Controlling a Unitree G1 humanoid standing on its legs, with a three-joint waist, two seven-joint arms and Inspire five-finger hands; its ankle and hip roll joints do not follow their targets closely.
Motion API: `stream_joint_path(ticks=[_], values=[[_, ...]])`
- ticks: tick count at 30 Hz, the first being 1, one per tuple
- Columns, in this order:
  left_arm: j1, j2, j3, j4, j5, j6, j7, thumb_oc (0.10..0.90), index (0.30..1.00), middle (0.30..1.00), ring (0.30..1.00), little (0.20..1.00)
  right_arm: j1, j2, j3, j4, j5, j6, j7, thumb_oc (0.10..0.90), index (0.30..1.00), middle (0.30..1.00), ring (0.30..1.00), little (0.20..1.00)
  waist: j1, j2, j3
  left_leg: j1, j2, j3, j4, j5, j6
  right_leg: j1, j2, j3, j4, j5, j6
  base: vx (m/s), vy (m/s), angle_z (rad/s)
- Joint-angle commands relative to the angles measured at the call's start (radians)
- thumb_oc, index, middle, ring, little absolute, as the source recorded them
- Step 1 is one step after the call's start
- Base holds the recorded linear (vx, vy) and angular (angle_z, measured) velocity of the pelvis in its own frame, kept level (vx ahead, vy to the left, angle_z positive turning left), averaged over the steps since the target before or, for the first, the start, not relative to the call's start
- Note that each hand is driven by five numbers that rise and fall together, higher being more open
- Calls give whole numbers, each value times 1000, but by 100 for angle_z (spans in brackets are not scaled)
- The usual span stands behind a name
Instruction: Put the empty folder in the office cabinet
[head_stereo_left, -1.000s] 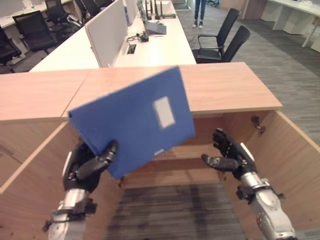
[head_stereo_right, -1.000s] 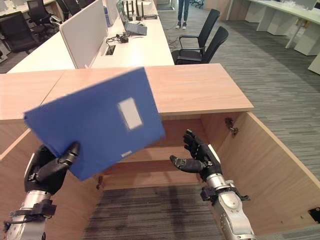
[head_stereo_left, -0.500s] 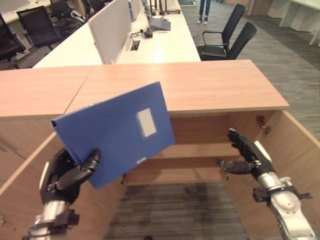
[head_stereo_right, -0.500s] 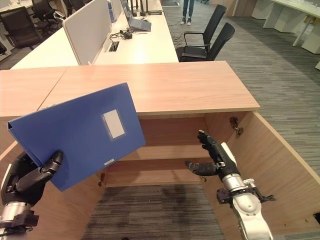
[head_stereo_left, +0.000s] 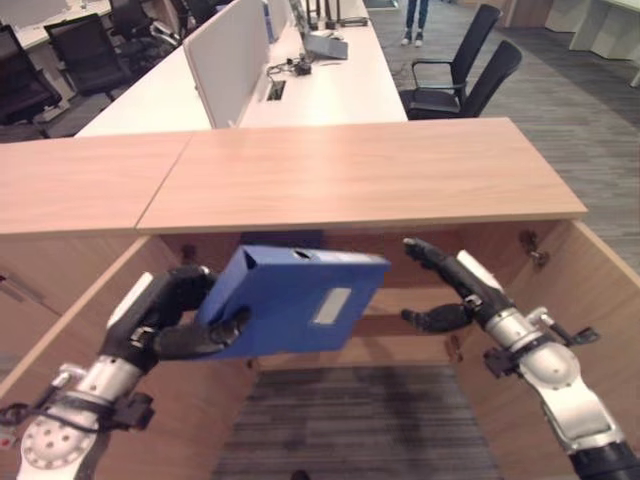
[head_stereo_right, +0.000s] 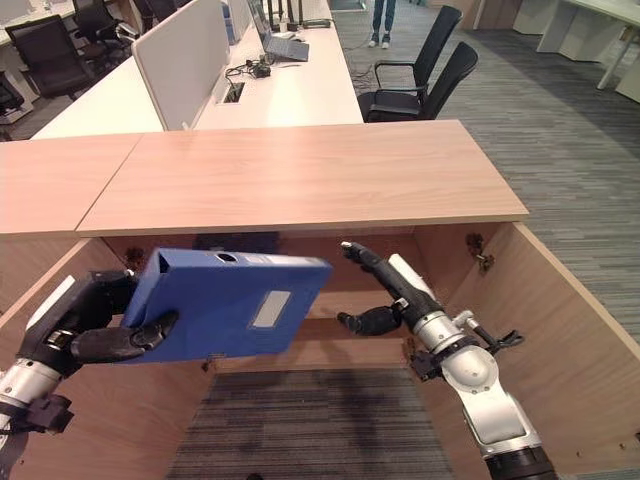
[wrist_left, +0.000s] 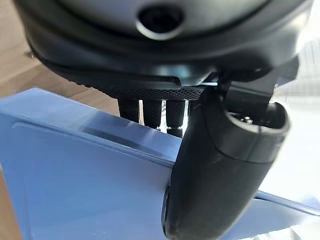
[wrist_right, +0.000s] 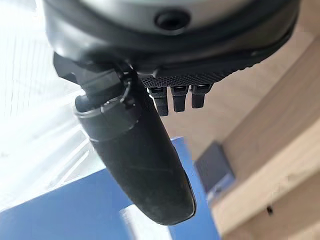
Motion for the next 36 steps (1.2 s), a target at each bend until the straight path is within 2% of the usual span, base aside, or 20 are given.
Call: stream_joint_path(ticks=[1, 12, 22, 26, 27, 28, 29, 31, 33, 36], values=[[-110, 125, -22, -116, 19, -130, 9, 400, 300, 300, 300, 300, -120, 3, 20, -47, 21, -74, 14, 800, 900, 900, 900, 900, 1, -50, -94, -36, 9, 54, 3, 55, -26, 20, -52, 4, 2, 35, 76, 0, 0, 0], [-198, 158, -127, -103, 164, -164, 39, 400, 300, 300, 300, 300, -156, 49, 158, -49, 63, -71, 54, 800, 900, 900, 900, 900, -6, -51, -91, -29, 12, 66, 2, 55, -30, 15, -50, 17, 2, 35, 75, 0, -1, -5], [-282, 180, -244, -174, 67, -175, 5, 400, 300, 300, 300, 300, -204, 70, 301, -55, 112, -74, 112, 800, 900, 900, 900, 900, -7, -55, -87, -30, 16, 72, 3, 55, -31, 12, -48, 16, 3, 37, 73, -1, 0, -2], [-333, 162, -277, -189, 20, -185, 16, 400, 300, 300, 300, 300, -227, 72, 360, -49, 113, -74, 135, 800, 900, 900, 900, 900, -6, -58, -88, -33, 16, 72, 5, 55, -32, 13, -47, 12, 3, 37, 72, 0, 0, 0], [-334, 162, -278, -188, 19, -185, 16, 400, 300, 300, 300, 300, -228, 71, 360, -48, 113, -74, 135, 756, 834, 834, 834, 834, -6, -58, -87, -33, 16, 74, 5, 56, -30, 12, -48, 11, 3, 37, 72, 0, 0, 0], [-345, 156, -287, -193, 2, -184, 15, 400, 300, 300, 300, 300, -231, 73, 373, -49, 112, -75, 139, 602, 604, 604, 604, 604, -5, -58, -87, -34, 16, 74, 6, 55, -29, 13, -47, 10, 3, 37, 71, 0, 0, 0], [-354, 151, -295, -199, -10, -185, 15, 400, 300, 300, 300, 300, -231, 76, 383, -50, 113, -76, 142, 595, 592, 592, 592, 592, -6, -59, -87, -33, 15, 72, 7, 54, -31, 13, -45, 11, 3, 36, 72, 0, 0, 0], [-364, 142, -310, -213, -33, -188, 10, 400, 300, 300, 300, 300, -228, 79, 398, -48, 113, -79, 147, 535, 502, 502, 502, 502, -6, -59, -85, -32, 15, 72, 7, 54, -31, 13, -45, 11, 4, 36, 72, 0, 0, 0], [-373, 148, -303, -222, -56, -174, -4, 400, 300, 300, 300, 300, -237, 66, 405, -36, 73, -78, 157, 400, 300, 300, 300, 300, -9, -57, -86, -33, 14, 74, 5, 55, -28, 11, -46, 9, 3, 38, 73, 0, 0, 0], [-397, 135, -322, -229, -85, -182, 3, 400, 300, 300, 300, 300, -246, 75, 428, -36, 81, -78, 159, 400, 300, 300, 300, 300, -15, -58, -86, -32, 14, 75, 6, 54, -28, 12, -45, 8, 3, 39, 72, 0, 0, 0]])
